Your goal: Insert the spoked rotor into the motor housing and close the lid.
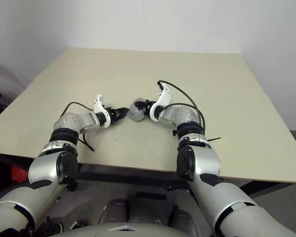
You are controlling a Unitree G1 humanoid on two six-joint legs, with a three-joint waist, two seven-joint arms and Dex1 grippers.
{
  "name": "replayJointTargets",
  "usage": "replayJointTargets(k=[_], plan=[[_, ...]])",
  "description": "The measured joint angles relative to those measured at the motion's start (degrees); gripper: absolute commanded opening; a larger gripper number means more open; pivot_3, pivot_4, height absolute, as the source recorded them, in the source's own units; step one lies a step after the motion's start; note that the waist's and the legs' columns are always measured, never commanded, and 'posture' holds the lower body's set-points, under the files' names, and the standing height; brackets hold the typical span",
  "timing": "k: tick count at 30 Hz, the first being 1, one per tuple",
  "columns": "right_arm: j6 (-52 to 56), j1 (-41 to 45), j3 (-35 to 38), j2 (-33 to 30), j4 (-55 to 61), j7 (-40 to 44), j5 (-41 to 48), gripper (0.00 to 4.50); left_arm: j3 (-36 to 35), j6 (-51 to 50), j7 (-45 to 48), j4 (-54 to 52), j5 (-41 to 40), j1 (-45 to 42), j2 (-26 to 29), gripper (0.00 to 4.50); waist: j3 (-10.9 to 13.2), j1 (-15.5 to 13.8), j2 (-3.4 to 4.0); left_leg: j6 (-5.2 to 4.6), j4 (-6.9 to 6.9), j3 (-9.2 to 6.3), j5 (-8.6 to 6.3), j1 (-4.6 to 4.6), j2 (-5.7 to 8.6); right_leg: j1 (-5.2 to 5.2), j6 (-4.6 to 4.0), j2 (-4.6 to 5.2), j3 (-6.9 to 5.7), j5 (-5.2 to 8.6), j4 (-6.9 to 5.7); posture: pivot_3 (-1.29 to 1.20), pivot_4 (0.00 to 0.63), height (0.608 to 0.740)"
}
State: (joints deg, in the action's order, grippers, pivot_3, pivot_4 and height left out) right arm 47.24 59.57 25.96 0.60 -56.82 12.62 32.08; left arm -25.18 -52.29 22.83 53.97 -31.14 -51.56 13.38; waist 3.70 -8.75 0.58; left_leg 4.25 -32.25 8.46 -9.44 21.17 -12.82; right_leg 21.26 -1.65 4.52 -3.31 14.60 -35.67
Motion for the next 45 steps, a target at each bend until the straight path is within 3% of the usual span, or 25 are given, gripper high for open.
replayJointTargets(k=[10, 20, 23, 30, 38, 45], plan=[[-1.1, 1.9, 9.7, -0.8, -6.0, -7.3, 6.7, 1.99, -0.6, 1.2, 2.4, -1.7, -0.9, 1.9, 0.4, 1.73, 0.0, 0.0, 0.00, 0.02, 0.00, 0.00, 0.02, 0.13, -0.01, 0.13, 0.01, 0.00, 0.00, -0.01, -0.01, 0.00, 0.000, 0.740], [-2.1, 6.1, 16.0, -2.3, -5.9, -10.5, 12.6, 1.99, -5.2, -0.2, 2.7, -10.5, -5.6, 8.6, 1.7, 1.73, 0.0, 0.5, -0.01, -0.03, -0.27, -0.02, 0.01, 1.47, -0.16, 1.61, 0.05, -0.20, -0.07, -0.10, -0.34, 0.00, 0.000, 0.740], [0.9, 7.4, 15.8, -1.9, -4.0, -9.8, 14.1, 1.99, -6.7, -1.2, 2.0, -12.9, -7.6, 10.2, 1.4, 2.25, 0.0, 0.2, -0.01, -0.15, -0.47, -0.04, -0.07, 1.61, -0.20, 1.77, 0.04, -0.21, -0.07, -0.10, -0.64, 0.00, 0.000, 0.740], [6.8, 7.0, 13.4, -0.6, -0.8, -9.0, 14.7, 1.99, -8.8, -4.1, 2.0, -21.0, -13.4, 13.2, 0.1, 4.47, 0.0, -0.1, -0.02, -0.17, -1.06, -0.04, -0.09, 1.83, -0.29, 1.77, 0.04, -0.12, -0.09, -0.10, -0.95, 0.00, 0.000, 0.740], [8.6, 5.9, 11.6, -0.6, 1.5, -8.9, 14.7, 1.99, -13.1, -15.3, 2.3, -24.0, -25.3, 13.4, -0.4, 4.47, 0.0, 0.1, -0.03, 0.24, -1.06, -0.03, 0.17, 1.68, -0.32, 1.76, 0.05, -0.15, -0.02, -0.11, -1.08, 0.00, 0.000, 0.740], [13.3, 5.7, 11.6, -0.3, 5.6, -8.4, 16.2, 1.99, -13.5, -17.1, 3.2, -18.7, -28.3, 9.5, -1.3, 4.47, 0.0, 0.0, -0.05, 0.22, -1.03, -0.05, 0.16, 1.72, -0.26, 1.76, 0.11, -0.14, 0.02, -0.14, -1.06, 0.00, 0.000, 0.740]])
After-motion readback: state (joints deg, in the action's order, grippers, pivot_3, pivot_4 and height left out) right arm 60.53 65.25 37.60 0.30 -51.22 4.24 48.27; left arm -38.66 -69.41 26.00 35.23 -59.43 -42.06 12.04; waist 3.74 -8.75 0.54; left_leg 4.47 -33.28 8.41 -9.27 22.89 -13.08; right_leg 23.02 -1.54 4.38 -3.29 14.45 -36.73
